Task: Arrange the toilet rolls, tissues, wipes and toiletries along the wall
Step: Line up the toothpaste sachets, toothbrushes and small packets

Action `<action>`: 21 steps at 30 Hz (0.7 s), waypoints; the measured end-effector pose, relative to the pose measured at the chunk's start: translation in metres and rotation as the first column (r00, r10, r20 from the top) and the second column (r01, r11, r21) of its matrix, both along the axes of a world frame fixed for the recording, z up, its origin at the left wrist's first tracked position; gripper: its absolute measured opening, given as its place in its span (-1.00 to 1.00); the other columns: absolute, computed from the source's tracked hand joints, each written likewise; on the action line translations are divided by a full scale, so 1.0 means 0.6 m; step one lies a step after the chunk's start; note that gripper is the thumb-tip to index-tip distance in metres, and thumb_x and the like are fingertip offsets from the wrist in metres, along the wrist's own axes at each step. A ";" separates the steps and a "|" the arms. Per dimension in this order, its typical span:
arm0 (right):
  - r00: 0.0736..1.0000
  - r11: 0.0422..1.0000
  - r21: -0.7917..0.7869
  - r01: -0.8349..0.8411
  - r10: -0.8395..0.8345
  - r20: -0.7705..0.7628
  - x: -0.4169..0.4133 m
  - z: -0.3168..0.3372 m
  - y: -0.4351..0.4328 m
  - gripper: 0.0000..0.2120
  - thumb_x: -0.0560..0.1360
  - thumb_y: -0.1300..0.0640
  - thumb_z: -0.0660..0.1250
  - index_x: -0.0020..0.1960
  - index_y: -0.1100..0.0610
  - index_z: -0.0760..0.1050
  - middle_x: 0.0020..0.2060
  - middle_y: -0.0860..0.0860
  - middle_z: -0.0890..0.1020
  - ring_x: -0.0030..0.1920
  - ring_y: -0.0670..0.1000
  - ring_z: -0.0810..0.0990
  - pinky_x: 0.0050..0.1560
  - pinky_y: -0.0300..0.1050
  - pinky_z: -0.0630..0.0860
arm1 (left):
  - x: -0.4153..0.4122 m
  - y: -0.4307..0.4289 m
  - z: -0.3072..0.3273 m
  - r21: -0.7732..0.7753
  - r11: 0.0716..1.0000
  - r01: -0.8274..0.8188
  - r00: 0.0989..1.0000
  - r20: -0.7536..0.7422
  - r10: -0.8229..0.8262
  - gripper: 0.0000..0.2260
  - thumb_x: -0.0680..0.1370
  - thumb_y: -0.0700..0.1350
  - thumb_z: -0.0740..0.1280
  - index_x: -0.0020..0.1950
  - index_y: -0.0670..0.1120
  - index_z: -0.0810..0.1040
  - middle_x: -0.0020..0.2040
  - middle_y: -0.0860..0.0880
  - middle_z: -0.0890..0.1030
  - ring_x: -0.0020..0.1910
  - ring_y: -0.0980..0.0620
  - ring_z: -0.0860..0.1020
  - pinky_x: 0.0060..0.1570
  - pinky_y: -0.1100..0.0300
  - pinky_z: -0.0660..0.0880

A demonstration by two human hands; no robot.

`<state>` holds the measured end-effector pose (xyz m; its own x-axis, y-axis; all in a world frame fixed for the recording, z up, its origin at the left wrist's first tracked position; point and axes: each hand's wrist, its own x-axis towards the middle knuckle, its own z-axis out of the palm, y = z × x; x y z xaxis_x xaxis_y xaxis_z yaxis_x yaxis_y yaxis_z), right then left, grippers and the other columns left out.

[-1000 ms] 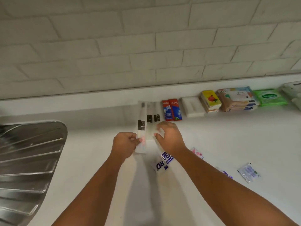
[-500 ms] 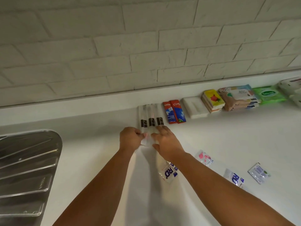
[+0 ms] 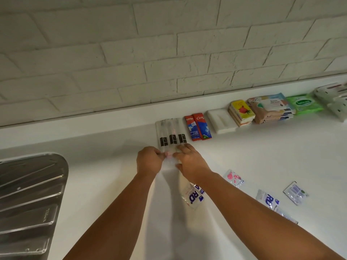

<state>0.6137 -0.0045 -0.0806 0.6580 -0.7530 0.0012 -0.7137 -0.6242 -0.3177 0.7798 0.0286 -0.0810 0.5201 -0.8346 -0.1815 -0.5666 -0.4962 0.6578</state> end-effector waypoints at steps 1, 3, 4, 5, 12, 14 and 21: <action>1.000 1.000 0.003 0.002 -0.002 0.004 -0.002 0.003 0.001 -0.62 0.57 0.07 0.33 0.38 0.01 0.47 0.48 0.03 0.34 0.53 0.10 0.18 0.49 0.03 0.21 | 0.000 0.002 -0.001 -0.010 1.000 -0.004 1.000 0.017 0.004 -0.68 0.46 0.18 0.48 -0.23 -0.08 0.67 -0.31 -0.01 0.66 -0.22 -0.05 0.64 -0.18 0.19 0.52; 0.999 1.000 0.006 0.011 -0.011 0.037 -0.009 0.013 0.005 -0.63 0.56 0.07 0.32 0.36 0.04 0.48 0.48 0.05 0.34 0.53 0.12 0.19 0.49 0.04 0.21 | -0.005 0.009 0.001 -0.045 0.999 -0.021 0.998 0.055 0.023 -0.70 0.49 0.14 0.45 -0.04 -0.09 0.70 -0.12 -0.02 0.69 -0.05 -0.05 0.64 -0.05 0.20 0.50; 0.998 1.000 0.002 0.015 -0.015 0.059 -0.013 0.018 0.008 -0.63 0.56 0.07 0.32 0.35 0.06 0.48 0.48 0.07 0.35 0.52 0.14 0.20 0.48 0.05 0.22 | -0.008 0.013 0.004 -0.066 0.997 -0.033 0.997 0.065 0.037 -0.69 0.50 0.12 0.44 0.05 -0.10 0.69 -0.04 -0.03 0.69 0.01 -0.06 0.63 0.02 0.19 0.49; 0.997 1.000 -0.001 0.017 -0.017 0.079 -0.018 0.023 0.011 -0.64 0.56 0.07 0.31 0.35 0.08 0.49 0.48 0.08 0.36 0.52 0.14 0.20 0.48 0.06 0.22 | -0.013 0.018 0.009 -0.089 0.995 -0.040 0.997 0.065 0.046 -0.70 0.51 0.09 0.44 0.09 -0.10 0.67 -0.01 -0.05 0.69 0.03 -0.07 0.63 0.06 0.18 0.49; 0.980 0.996 0.047 0.079 -0.087 0.182 -0.087 0.047 0.047 -0.66 0.59 0.11 0.26 0.35 0.10 0.50 0.39 0.04 0.46 0.40 0.06 0.34 0.44 -0.14 0.20 | -0.087 0.064 0.040 -0.209 0.972 0.107 0.992 0.090 -0.090 -0.83 0.57 -0.05 0.38 0.08 -0.10 0.65 -0.09 -0.03 0.67 -0.15 0.02 0.60 -0.10 0.25 0.43; 0.973 0.990 0.078 0.117 -0.130 0.189 -0.117 0.048 0.057 -0.69 0.60 0.11 0.26 0.33 0.09 0.51 0.32 0.00 0.52 0.34 0.03 0.40 0.34 -0.24 0.23 | -0.113 0.082 0.038 -0.192 0.969 0.155 0.986 0.092 -0.139 -0.85 0.55 -0.06 0.41 0.08 -0.07 0.65 -0.09 0.00 0.66 -0.15 0.04 0.60 -0.11 0.26 0.45; 0.984 0.989 0.118 0.084 -0.101 0.146 -0.185 0.030 0.091 -0.75 0.57 0.14 0.26 0.22 0.12 0.57 0.17 0.03 0.60 0.18 0.07 0.47 0.21 -0.10 0.41 | -0.173 0.135 0.010 -0.022 0.963 0.268 0.955 0.141 -0.262 -0.68 0.48 -0.02 0.49 0.19 -0.07 0.62 0.13 -0.02 0.61 0.08 0.00 0.55 0.12 0.15 0.48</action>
